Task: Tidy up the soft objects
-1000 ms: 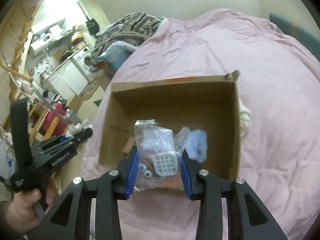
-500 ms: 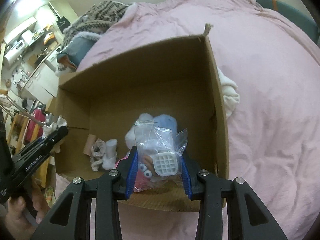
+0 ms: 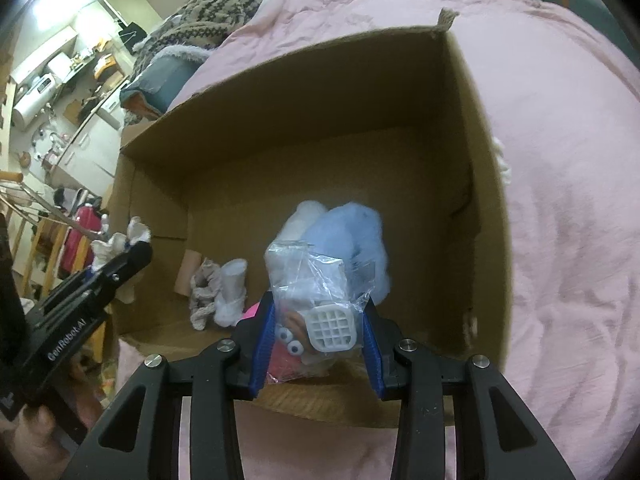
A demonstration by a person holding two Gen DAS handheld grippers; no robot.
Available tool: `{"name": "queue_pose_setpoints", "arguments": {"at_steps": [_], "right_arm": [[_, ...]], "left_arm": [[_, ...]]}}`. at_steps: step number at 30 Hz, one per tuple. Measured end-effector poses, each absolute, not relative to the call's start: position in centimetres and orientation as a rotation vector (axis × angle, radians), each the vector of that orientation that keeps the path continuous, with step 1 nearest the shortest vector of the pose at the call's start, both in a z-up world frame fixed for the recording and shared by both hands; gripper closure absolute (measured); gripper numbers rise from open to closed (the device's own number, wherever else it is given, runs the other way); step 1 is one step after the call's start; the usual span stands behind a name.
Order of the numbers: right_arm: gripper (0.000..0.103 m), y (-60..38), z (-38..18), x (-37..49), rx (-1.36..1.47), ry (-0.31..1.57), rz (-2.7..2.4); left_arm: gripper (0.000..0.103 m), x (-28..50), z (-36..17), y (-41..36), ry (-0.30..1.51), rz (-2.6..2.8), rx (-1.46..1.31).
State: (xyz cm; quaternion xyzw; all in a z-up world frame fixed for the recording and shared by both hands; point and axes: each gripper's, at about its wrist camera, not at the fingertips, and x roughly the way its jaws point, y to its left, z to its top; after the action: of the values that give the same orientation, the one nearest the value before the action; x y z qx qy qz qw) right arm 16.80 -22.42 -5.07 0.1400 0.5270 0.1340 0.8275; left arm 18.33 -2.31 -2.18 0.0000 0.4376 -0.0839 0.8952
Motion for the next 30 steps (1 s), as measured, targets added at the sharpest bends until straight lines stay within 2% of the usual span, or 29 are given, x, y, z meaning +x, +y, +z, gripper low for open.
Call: {"name": "queue_pose_setpoints", "arguments": {"at_steps": [6, 9, 10, 11, 12, 14, 17, 19, 21, 28, 30], "right_arm": [[0.058, -22.1, -4.9, 16.9, 0.291, 1.11, 0.289], [0.054, -22.2, -4.7, 17.0, 0.297, 1.104, 0.283], [0.052, -22.3, -4.6, 17.0, 0.296, 1.098, 0.277], [0.047, -22.4, -4.5, 17.0, 0.3, 1.089, 0.272], [0.04, -22.6, -4.3, 16.9, 0.308, 1.082, 0.276], [0.034, -22.8, -3.9, 16.9, 0.314, 1.061, 0.272], [0.03, -23.1, -3.3, 16.7, 0.321, 1.033, 0.265], [0.019, -23.3, -2.7, 16.6, 0.328, 1.002, 0.256], [0.003, -23.4, -1.9, 16.3, 0.334, 0.963, 0.255], [0.001, -23.7, -0.1, 14.8, 0.33, 0.894, 0.255], [0.0, -23.7, 0.4, 14.3, 0.338, 0.885, 0.266]], "left_arm": [[0.076, 18.4, -2.9, -2.1, 0.934, -0.171, -0.005], [0.064, 18.3, -2.8, -2.0, 0.929, -0.158, -0.005], [0.055, 18.3, -2.7, -2.0, 0.924, -0.152, -0.003], [0.049, 18.2, -2.6, -2.0, 0.918, -0.146, -0.001], [0.047, 18.1, -2.4, -2.1, 0.911, -0.148, -0.003], [0.039, 17.8, -2.1, -2.2, 0.897, -0.139, 0.008], [0.038, 17.6, -1.5, -2.2, 0.88, -0.126, 0.007], [0.038, 17.3, -1.0, -1.9, 0.865, -0.125, -0.014], [0.038, 17.1, -0.5, -1.6, 0.851, -0.11, -0.021], [0.037, 15.9, 1.2, -0.5, 0.817, -0.082, -0.04], [0.031, 15.4, 1.6, -0.3, 0.813, -0.088, -0.03]]}}
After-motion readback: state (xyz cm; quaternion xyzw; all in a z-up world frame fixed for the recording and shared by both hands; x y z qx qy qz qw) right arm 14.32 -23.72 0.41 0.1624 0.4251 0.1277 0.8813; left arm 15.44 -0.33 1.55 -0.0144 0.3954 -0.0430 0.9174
